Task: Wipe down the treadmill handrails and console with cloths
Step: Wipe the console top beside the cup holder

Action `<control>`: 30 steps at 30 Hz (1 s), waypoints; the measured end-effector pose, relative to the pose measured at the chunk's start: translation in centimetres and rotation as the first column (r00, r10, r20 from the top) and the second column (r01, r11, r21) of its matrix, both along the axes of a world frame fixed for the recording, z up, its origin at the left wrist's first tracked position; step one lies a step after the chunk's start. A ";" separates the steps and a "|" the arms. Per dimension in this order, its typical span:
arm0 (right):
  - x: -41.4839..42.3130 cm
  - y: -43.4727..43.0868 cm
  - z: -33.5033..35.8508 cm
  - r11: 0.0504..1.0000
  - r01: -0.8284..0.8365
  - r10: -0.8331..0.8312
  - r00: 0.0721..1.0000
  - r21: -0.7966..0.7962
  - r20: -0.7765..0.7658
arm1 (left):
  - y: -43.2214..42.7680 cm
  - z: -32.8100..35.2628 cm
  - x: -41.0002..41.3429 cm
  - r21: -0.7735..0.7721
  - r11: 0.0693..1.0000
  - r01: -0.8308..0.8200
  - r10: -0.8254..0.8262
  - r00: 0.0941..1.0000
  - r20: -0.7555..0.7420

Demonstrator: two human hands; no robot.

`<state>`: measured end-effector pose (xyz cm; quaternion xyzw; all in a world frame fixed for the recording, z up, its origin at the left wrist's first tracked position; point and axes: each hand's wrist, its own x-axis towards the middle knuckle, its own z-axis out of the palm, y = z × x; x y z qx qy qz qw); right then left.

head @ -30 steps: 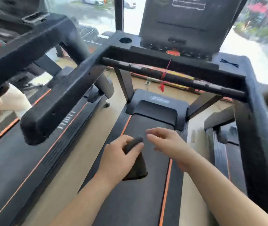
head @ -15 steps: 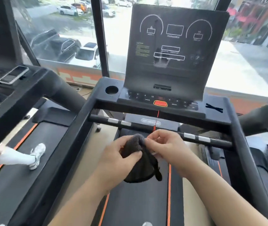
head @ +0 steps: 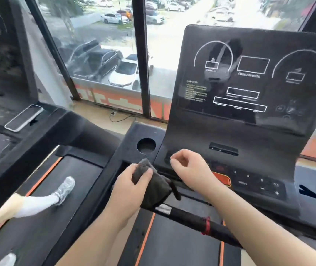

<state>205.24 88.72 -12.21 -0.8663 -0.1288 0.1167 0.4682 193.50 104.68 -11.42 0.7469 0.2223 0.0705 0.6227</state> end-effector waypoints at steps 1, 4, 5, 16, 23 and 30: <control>1.5 1.1 -0.5 1.000 -0.016 0.016 1.000 -0.014 0.027 | 1.1 -0.2 1.3 0.018 1.000 -0.014 0.014 1.000 0.012; 6.0 4.3 -2.5 0.988 -0.086 0.102 0.986 -0.126 0.133 | 4.6 -0.9 5.5 0.115 0.993 -0.018 0.016 1.000 0.020; 7.2 5.2 -3.1 0.979 -0.100 0.128 0.979 -0.176 0.157 | 6.0 -1.1 6.9 0.152 0.988 -0.007 0.005 1.000 0.010; 14.0 7.6 -9.6 0.883 0.045 0.239 0.813 -0.467 0.531 | 11.9 -1.4 17.5 0.905 0.423 -0.041 -0.202 0.969 0.138; 13.7 8.9 -11.7 0.814 0.183 0.249 0.748 -0.552 0.615 | 11.9 -10.6 22.1 0.735 0.144 0.663 -0.231 0.745 -0.626; 13.7 9.1 -11.8 0.799 0.193 0.238 0.769 -0.569 0.594 | 13.7 -11.6 27.4 0.757 0.159 0.634 -0.397 0.743 -0.538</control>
